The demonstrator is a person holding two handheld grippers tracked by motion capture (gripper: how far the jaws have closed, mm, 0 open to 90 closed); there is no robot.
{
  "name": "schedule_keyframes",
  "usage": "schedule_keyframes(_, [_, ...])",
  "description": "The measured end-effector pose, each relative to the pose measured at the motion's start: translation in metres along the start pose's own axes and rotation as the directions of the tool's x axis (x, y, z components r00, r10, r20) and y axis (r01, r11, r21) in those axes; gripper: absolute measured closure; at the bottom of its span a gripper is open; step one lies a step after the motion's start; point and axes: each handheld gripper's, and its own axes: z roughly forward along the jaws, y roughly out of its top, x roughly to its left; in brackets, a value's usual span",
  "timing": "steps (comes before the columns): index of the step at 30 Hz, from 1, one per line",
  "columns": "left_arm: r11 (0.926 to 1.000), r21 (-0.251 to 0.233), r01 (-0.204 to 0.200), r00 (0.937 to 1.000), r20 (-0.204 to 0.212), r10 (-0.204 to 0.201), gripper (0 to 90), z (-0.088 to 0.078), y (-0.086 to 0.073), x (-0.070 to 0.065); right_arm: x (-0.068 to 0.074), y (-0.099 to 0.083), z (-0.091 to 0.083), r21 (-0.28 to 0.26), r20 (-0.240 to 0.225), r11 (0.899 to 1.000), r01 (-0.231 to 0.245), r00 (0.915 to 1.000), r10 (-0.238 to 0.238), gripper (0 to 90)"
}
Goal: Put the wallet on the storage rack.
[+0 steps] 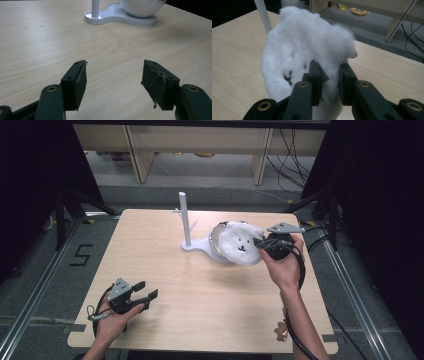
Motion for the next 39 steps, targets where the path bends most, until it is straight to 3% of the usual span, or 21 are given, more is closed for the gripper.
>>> schedule_keyframes(9, [1.0000, -0.002, 0.000, 1.0000, 0.000, 0.000, 35.9, 0.000, 0.000, 0.000, 0.003, 0.007, 0.005, -0.019, -0.006, 1.000, -0.016, 0.9998, 0.016, 76.5])
schedule_keyframes(10, [1.0000, -0.002, 0.000, 1.0000, 0.000, 0.000, 35.9, 0.000, 0.000, 0.000, 0.001, 0.008, 0.005, -0.018, 0.004, 1.000, 0.009, 1.0000, -0.009, 76.5])
schedule_keyframes(11, [1.0000, -0.003, 0.002, 1.0000, 0.002, -0.002, 35.9, 0.000, 0.000, 0.000, 0.004, 0.009, 0.006, -0.008, -0.004, 1.000, -0.025, 0.9997, 0.025, 76.5])
schedule_keyframes(13, [1.0000, -0.001, -0.001, 1.0000, 0.001, 0.001, 35.9, -0.001, 0.000, 0.000, 0.004, 0.010, 0.007, -0.018, 0.008, 1.000, -0.025, 0.9997, 0.025, 76.5])
schedule_keyframes(18, [1.0000, -0.001, 0.002, 1.0000, -0.001, -0.002, 35.9, -0.001, -0.001, 0.001, 0.004, 0.013, 0.012, -0.016, 0.006, 1.000, -0.015, 0.9999, 0.015, 76.5])
schedule_keyframes(19, [1.0000, -0.001, 0.002, 1.0000, -0.001, -0.002, 35.9, -0.001, -0.001, 0.001, 0.002, 0.014, 0.013, -0.022, 0.003, 1.000, 0.006, 1.0000, -0.006, 76.5])
schedule_keyframes(24, [1.0000, -0.001, 0.000, 1.0000, -0.002, 0.000, 35.9, -0.001, 0.000, 0.001, 0.004, 0.015, 0.017, -0.032, 0.009, 0.999, -0.014, 0.9999, 0.014, 76.5])
schedule_keyframes(27, [1.0000, -0.002, 0.001, 1.0000, -0.002, -0.001, 36.0, -0.001, -0.001, 0.001, 0.004, 0.018, 0.019, -0.012, 0.003, 1.000, -0.021, 0.9998, 0.021, 76.5])
schedule_keyframes(30, [1.0000, -0.002, 0.001, 1.0000, -0.002, -0.001, 35.9, -0.001, -0.001, 0.001, 0.003, 0.019, 0.022, -0.033, 0.014, 0.999, -0.009, 0.9999, 0.010, 76.5])
schedule_keyframes(38, [1.0000, -0.001, 0.001, 1.0000, -0.001, -0.001, 35.9, -0.001, -0.001, 0.001, 0.003, 0.024, 0.024, -0.005, 0.013, 1.000, -0.014, 0.9998, 0.014, 76.5])
schedule_keyframes(39, [1.0000, -0.001, 0.001, 1.0000, -0.002, -0.001, 35.9, -0.001, -0.001, 0.001, 0.001, 0.025, 0.027, -0.018, 0.016, 1.000, 0.007, 0.9998, -0.006, 76.5])
